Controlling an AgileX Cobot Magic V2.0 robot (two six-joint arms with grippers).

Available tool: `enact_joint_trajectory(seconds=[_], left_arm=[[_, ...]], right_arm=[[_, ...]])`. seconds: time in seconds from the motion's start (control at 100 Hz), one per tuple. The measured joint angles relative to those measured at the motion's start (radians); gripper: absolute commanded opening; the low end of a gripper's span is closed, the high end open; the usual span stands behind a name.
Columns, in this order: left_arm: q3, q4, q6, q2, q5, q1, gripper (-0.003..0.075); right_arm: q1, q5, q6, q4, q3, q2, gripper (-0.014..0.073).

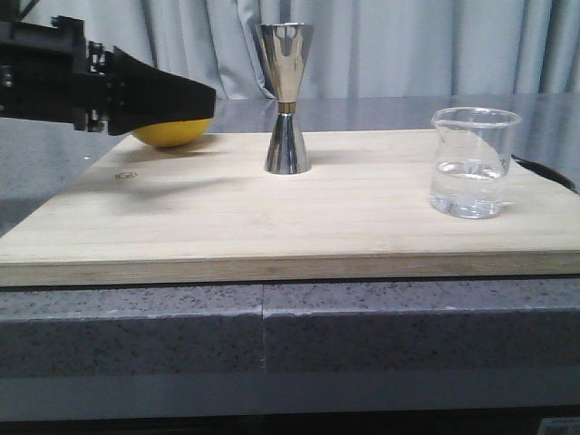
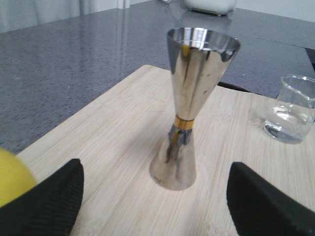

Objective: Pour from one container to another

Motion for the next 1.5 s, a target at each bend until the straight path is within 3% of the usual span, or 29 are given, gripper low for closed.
enact_joint_trajectory(seconds=[0.37,0.66,0.75,1.03,1.5], left_arm=[[-0.173,0.0,0.007,0.118,0.004,-0.137,0.0553],[-0.247,0.0,0.005,0.166,0.004,-0.184,0.0549],[-0.256,0.0,0.005,0.175,0.004,-0.186,0.051],[-0.261,0.0,0.001,0.19,0.004,-0.186,0.0281],[-0.308,0.0,-0.036,0.191,0.004,-0.186,0.0265]], right_arm=[[0.0,0.0,0.0,0.0,0.0,0.0,0.06],[0.0,0.0,0.0,-0.001,0.0,0.0,0.06],[0.0,0.0,0.0,-0.001,0.0,0.0,0.06],[0.0,0.0,0.0,-0.001,0.0,0.0,0.06],[0.0,0.0,0.0,-0.001,0.0,0.0,0.06]])
